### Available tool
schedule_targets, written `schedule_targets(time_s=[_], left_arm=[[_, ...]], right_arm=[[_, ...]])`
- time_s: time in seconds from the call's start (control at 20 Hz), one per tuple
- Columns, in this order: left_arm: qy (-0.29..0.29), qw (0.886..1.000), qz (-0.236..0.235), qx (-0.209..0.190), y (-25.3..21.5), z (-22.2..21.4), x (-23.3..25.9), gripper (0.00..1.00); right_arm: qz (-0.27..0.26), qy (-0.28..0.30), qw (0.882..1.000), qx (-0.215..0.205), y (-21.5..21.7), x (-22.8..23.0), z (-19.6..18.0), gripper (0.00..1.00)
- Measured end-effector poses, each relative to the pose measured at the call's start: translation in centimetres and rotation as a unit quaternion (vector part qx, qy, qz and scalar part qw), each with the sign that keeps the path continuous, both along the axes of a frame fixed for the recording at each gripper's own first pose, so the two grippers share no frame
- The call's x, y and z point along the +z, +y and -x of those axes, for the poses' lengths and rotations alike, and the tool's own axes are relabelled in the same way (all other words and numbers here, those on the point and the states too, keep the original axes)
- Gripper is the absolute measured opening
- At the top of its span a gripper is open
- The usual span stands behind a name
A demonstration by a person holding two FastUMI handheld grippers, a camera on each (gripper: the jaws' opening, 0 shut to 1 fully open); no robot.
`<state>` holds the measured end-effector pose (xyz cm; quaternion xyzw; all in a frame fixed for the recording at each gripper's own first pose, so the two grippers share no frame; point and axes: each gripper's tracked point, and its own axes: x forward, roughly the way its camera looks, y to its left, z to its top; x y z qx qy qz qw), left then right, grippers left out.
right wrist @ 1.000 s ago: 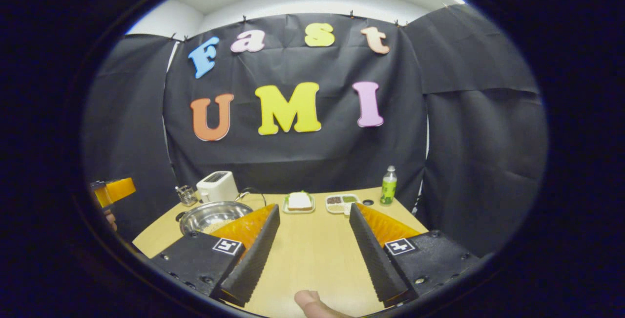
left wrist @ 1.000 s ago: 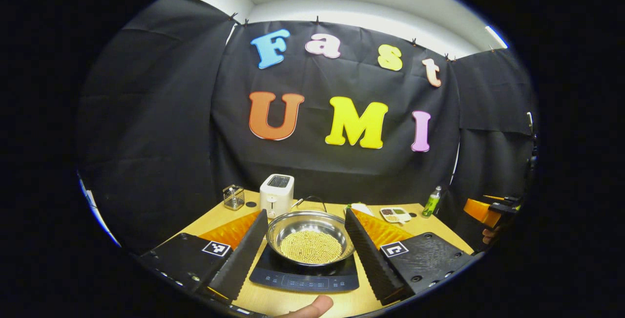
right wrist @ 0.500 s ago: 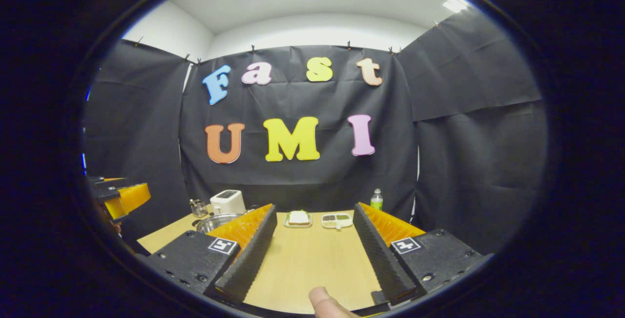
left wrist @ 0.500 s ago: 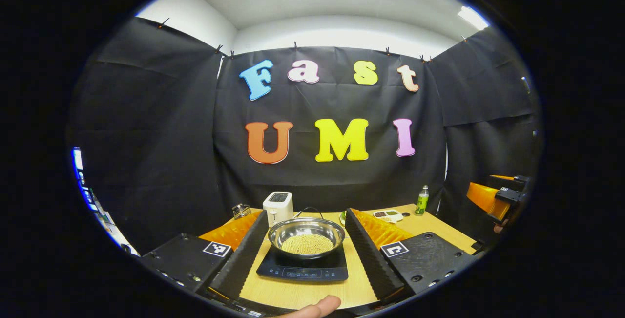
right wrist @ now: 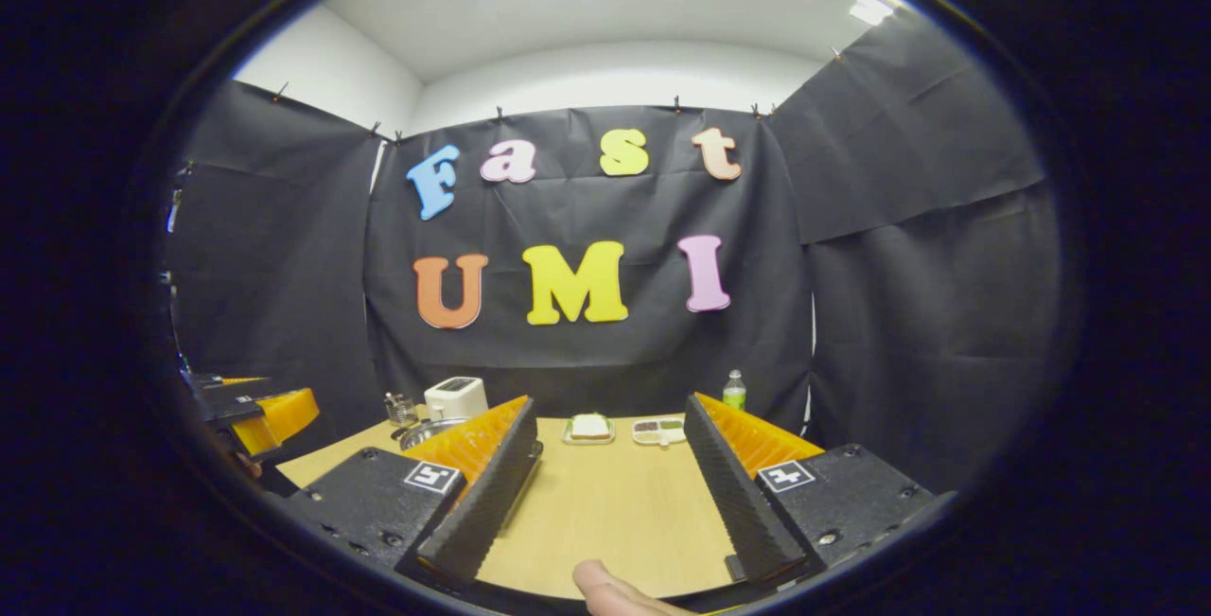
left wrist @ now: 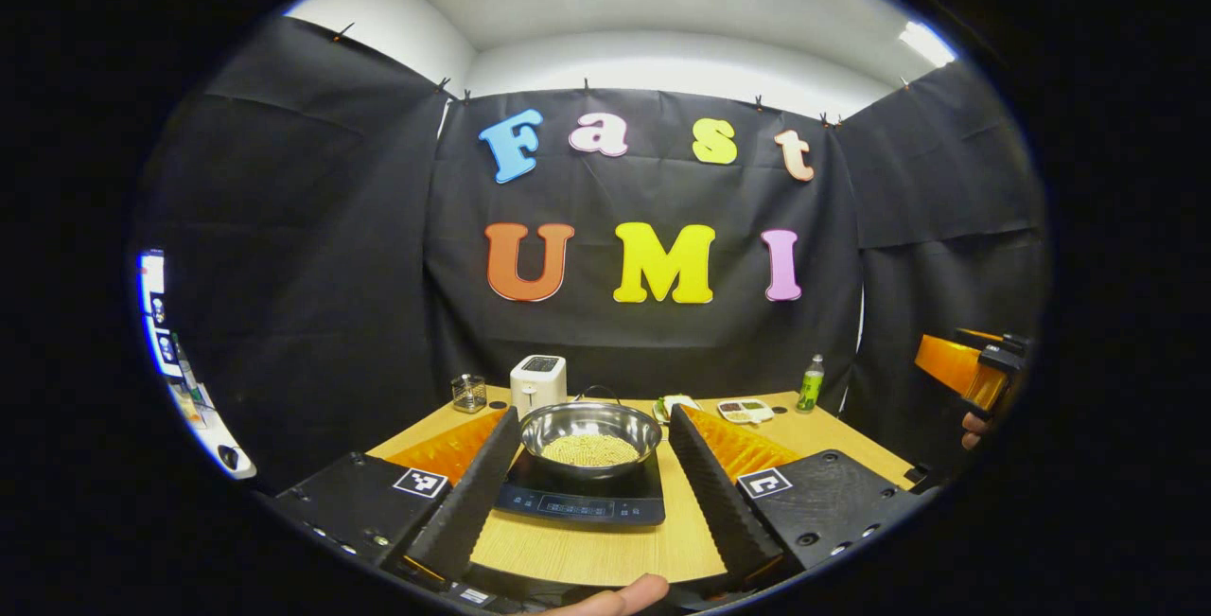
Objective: First push the handle of the pot to place it horizontally, then grasp the pot with both hands and set it on the induction cooktop.
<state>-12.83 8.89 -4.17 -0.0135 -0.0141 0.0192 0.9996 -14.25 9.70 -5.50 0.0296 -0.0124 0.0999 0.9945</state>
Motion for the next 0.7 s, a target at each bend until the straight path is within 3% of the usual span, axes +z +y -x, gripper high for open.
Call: schedule_targets(time_s=[0.7], left_arm=[[-0.002, 1.0, 0.002, -0.01, 0.9, 0.7, -1.9, 0.95]], right_arm=[[-0.024, 0.027, 0.999, 0.014, 0.1, -1.3, -0.7, 0.97]])
